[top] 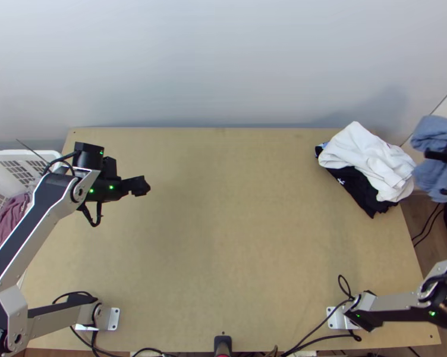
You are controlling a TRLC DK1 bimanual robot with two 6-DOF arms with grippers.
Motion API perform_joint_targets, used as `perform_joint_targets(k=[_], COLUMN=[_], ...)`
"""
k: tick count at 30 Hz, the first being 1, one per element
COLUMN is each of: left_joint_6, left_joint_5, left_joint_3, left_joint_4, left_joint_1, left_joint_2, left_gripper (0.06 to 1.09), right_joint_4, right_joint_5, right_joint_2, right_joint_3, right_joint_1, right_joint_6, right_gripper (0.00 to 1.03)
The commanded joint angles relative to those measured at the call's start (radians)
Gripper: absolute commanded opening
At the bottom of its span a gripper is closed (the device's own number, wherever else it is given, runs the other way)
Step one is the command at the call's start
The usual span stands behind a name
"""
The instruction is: Fold the t-shirt
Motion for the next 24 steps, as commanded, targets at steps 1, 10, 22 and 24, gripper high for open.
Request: perform_joint_targets(k=[1,10,22,24], left_joint_6=[0.013,0.066,0.066,0.061], left_joint_5=[-0.001,0.001,0.005,0.005], left_joint_3=[-0.004,-0.028,-0.031,-0.028], left_joint_4=[-0.004,-0.032,-0.020,-0.018], left_joint_1=[0.042,0.142,0.128,0.121], left_joint_2=[-0.005,-0.043,-0.023,-0.022], left_gripper=[1.04,1.04,1.04,1.04], right_joint_4=[0.134,0.145,0.123,0.062], right_joint_5=[0.095,0.234,0.230,0.224], right_joint_2=[0.108,0.154,0.016,-0.019], right_joint_3=[-0.059,-0.042,-0.358,-0.370], right_joint_1=[0.164,0.440,0.466,0.466], right_joint_6=[0.037,0.112,0.116,0.114], right_gripper=[0.03,0.03,0.60,0.91])
